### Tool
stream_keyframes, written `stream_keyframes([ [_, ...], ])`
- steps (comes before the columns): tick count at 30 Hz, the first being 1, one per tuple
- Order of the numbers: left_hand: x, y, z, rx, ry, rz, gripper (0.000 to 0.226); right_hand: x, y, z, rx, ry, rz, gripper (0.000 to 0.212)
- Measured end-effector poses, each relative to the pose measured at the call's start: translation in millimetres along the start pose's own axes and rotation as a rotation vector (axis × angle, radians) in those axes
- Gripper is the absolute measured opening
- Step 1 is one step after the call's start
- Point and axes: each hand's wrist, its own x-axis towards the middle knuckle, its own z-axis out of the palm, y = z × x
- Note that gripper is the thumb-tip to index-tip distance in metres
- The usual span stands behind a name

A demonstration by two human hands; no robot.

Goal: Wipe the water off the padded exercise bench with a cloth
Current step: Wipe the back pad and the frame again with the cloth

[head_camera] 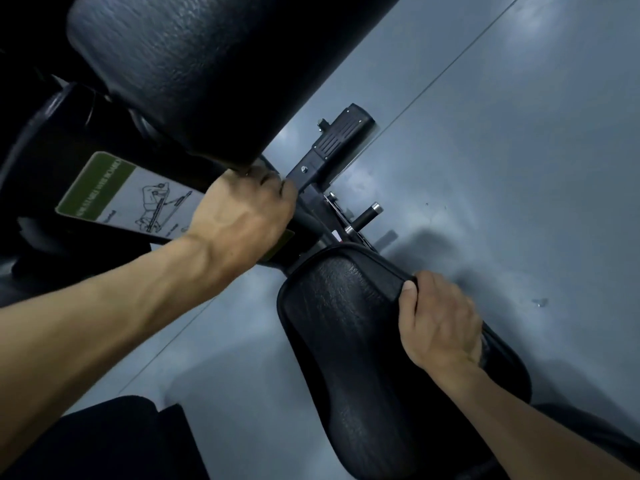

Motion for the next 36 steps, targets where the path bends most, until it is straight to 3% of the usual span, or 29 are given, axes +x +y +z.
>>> stream_keyframes([
  [3, 29, 28, 5, -0.02, -0.061, 0.011, 0.032, 0, 2, 2, 0.008, -0.005, -0.006, 0.042],
  [7, 38, 49, 24, -0.05, -0.139, 0.224, 0.041, 0, 1, 2, 0.005, -0.012, 0.003, 0.042],
  [11, 59, 34, 14, -0.119, -0.224, -0.033, 0.03, 0, 3, 1, -0.002, -0.059, 0.0, 0.045],
  [15, 53, 55, 22, -0.278, -0.291, 0.03, 0.034, 1, 1, -1, -0.005, -0.069, 0.013, 0.045],
  [19, 54, 71, 29, -0.647, -0.308, -0.139, 0.034, 1, 2, -2, -0.009, -0.099, 0.004, 0.045],
  [22, 28, 99, 40, -1.027, -0.183, -0.295, 0.041, 2, 1, -3, -0.029, -0.147, -0.005, 0.052],
  [25, -3, 125, 40, -1.136, 0.077, -0.428, 0.046, 1, 4, -6, -0.001, -0.164, -0.021, 0.062],
  [29, -17, 151, 30, -1.115, 0.278, -0.274, 0.048, -2, 7, -19, 0.06, -0.247, -0.042, 0.069],
  [33, -37, 208, -3, -1.155, 0.214, -0.069, 0.053, -9, 34, -44, 0.488, -0.22, -0.07, 0.069],
  [36, -49, 225, -12, -1.145, 0.216, 0.112, 0.055, -33, 103, -56, 0.421, -0.274, -0.033, 0.069],
])
